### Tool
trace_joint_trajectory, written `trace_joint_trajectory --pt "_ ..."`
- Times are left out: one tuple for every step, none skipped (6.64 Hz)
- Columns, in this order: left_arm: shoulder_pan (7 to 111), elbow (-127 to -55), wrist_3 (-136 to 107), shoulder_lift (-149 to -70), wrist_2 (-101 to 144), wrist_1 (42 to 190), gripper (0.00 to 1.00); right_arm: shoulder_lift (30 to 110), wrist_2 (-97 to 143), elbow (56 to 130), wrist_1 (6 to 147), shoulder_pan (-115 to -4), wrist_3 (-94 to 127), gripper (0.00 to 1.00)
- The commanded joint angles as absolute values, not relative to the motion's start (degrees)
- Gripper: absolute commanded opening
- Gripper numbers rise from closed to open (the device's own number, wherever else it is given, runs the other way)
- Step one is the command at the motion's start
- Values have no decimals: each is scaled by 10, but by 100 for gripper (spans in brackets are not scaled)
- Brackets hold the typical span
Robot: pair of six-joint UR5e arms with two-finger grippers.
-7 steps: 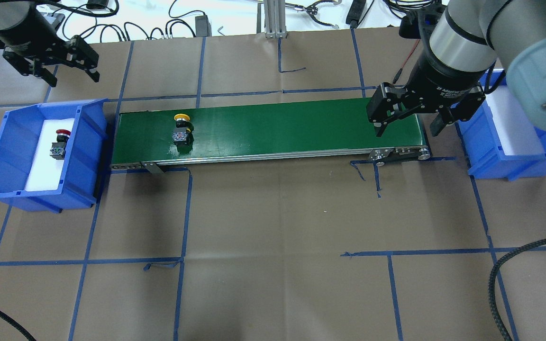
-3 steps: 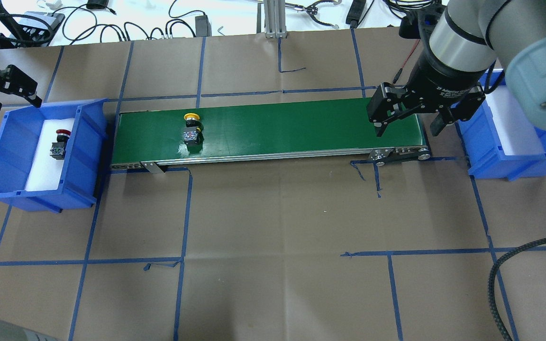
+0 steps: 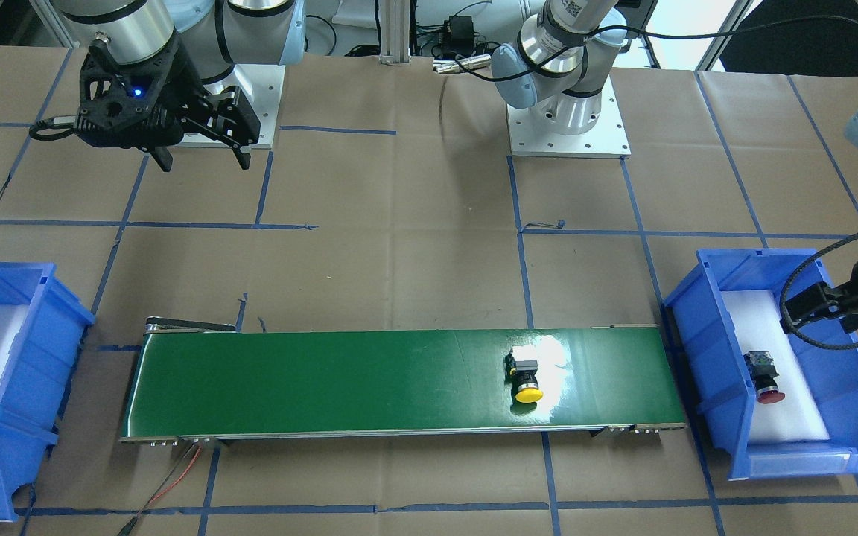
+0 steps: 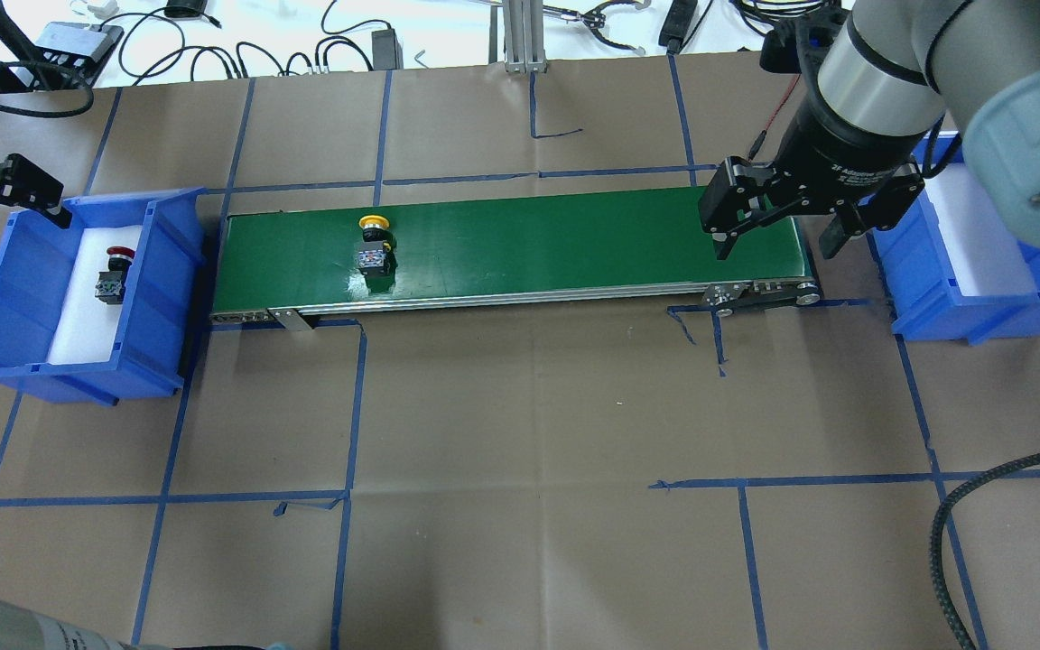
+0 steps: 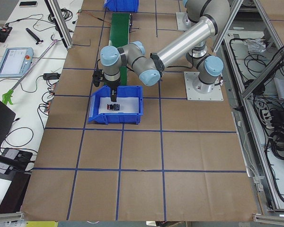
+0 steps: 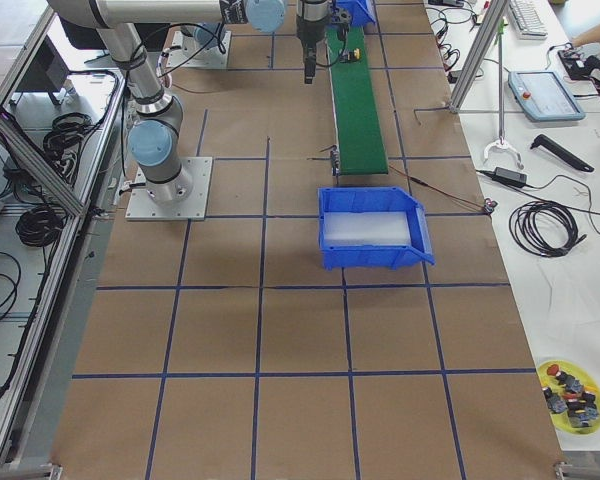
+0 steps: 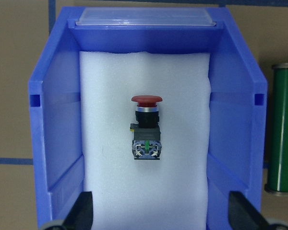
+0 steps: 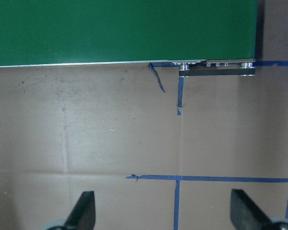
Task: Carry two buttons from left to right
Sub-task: 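Return the left gripper to the bin and lower onto the red-capped button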
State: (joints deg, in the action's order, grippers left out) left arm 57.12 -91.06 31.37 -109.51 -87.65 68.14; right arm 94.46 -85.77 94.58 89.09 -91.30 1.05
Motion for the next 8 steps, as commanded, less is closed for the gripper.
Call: trace_joint_trajectory --pt "573 -920 313 -1127 -876 652 99 945 -857 946 890 -912 11 100" --pt "575 -926 314 -1143 -876 630 99 945 -857 946 890 -913 11 100" --pt "575 -946 314 -1157 -876 594 99 945 -857 946 890 -913 11 100" --pt "575 -971 314 -1165 -876 551 99 945 -856 946 891 -913 11 100" --pt "574 -982 313 -1169 -876 541 99 944 -856 946 891 -913 11 100" --pt "573 -982 313 -1179 -877 540 99 944 -856 946 894 -913 11 100" --pt "573 -983 315 -1188 -875 516 99 944 -856 946 894 -913 11 100" --pt "573 -977 313 -1188 -873 513 99 944 -856 946 895 -913 11 100"
